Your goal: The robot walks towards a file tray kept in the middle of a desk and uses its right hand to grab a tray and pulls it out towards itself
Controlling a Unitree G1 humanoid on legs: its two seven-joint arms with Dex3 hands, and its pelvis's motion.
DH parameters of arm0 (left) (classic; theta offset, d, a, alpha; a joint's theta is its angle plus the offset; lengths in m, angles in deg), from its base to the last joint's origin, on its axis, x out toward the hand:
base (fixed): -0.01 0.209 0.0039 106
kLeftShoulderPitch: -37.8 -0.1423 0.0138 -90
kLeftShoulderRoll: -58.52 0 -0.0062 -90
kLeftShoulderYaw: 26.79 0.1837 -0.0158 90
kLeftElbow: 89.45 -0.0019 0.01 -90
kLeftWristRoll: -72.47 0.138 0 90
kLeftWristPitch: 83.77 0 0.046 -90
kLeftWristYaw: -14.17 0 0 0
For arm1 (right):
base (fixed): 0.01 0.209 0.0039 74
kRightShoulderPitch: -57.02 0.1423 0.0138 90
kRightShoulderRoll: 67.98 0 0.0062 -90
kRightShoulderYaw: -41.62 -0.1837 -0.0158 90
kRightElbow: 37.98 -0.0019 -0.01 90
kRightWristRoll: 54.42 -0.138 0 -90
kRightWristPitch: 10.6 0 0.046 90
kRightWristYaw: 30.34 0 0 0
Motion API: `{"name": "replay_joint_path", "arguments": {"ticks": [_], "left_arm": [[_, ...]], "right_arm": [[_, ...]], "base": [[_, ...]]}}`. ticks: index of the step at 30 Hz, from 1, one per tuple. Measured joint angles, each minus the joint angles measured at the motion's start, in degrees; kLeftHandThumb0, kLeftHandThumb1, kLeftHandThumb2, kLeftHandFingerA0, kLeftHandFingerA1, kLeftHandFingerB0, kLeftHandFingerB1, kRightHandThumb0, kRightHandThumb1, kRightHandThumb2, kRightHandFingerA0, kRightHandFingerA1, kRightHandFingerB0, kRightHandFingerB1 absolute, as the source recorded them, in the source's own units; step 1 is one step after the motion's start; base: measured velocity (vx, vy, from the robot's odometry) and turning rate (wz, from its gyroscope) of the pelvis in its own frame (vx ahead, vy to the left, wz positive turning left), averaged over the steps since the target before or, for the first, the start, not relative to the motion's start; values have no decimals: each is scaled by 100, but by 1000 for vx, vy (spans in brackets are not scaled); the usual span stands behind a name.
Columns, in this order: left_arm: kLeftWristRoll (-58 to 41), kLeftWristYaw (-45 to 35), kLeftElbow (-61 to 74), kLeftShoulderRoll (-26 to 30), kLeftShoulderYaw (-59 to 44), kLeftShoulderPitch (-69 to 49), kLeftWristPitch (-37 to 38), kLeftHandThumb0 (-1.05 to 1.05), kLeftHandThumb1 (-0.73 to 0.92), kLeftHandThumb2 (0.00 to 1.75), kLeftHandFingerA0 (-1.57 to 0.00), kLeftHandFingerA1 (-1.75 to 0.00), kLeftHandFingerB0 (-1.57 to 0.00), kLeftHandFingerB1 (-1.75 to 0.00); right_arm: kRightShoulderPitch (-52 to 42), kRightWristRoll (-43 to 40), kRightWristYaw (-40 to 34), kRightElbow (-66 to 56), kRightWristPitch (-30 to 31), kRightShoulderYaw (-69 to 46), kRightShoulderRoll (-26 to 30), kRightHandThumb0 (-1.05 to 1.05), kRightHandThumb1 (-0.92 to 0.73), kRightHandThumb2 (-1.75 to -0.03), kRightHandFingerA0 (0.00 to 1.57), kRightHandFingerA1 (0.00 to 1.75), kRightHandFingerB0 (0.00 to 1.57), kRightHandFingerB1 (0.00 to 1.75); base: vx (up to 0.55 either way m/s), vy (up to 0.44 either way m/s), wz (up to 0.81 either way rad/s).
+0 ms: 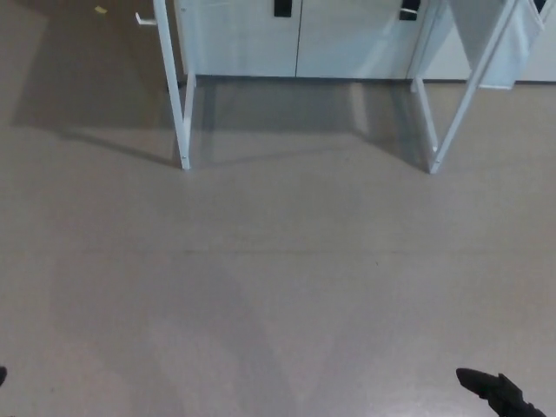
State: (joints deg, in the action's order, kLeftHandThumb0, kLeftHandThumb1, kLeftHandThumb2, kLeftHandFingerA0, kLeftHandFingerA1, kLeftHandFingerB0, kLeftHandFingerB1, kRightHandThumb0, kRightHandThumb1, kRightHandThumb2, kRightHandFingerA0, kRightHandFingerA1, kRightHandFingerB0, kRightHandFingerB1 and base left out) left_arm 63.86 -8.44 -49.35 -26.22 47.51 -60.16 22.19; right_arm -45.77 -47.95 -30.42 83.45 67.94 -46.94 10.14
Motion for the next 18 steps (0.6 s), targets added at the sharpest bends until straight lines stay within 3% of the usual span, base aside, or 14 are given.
{"name": "replay_joint_path", "arguments": {"ticks": [7,11,12,14,15,17,18], "left_arm": [[76,54,-71,-46,77,-213,128,-32,35,51,-50,-44,-34,-39],[133,78,-70,-81,176,-192,282,-33,36,51,-49,-44,-33,-39],[152,80,-73,-81,198,-201,313,-38,31,59,-46,-50,-31,-45],[169,81,-91,-83,224,-216,338,-36,32,58,-46,-50,-31,-44],[169,82,-107,-83,223,-215,358,-31,35,50,-50,-45,-34,-40],[169,83,-130,-82,223,-238,399,-33,35,51,-51,-45,-34,-40],[169,84,-138,-82,222,-247,411,-39,31,61,-47,-51,-31,-45]], "right_arm": [[-207,17,45,21,-54,10,47,-33,-50,-101,43,76,15,57],[-211,11,31,-10,-104,-15,100,-32,-52,-102,43,76,14,56],[-213,11,25,-18,-115,-18,101,-32,-53,-103,43,76,13,56],[-251,14,19,-27,-126,-11,93,-32,-54,-103,43,77,13,56],[-270,17,16,-41,-128,-4,91,-31,-68,-76,37,94,17,55],[-321,15,15,-41,-136,-3,86,-31,-65,-78,36,96,17,57],[-337,15,15,-40,-136,0,82,-31,-65,-77,38,89,17,57]], "base": [[283,-140,11],[242,-354,28],[217,-325,-3],[188,-88,-3],[178,-14,-4],[177,-3,-8],[197,52,-1]]}}
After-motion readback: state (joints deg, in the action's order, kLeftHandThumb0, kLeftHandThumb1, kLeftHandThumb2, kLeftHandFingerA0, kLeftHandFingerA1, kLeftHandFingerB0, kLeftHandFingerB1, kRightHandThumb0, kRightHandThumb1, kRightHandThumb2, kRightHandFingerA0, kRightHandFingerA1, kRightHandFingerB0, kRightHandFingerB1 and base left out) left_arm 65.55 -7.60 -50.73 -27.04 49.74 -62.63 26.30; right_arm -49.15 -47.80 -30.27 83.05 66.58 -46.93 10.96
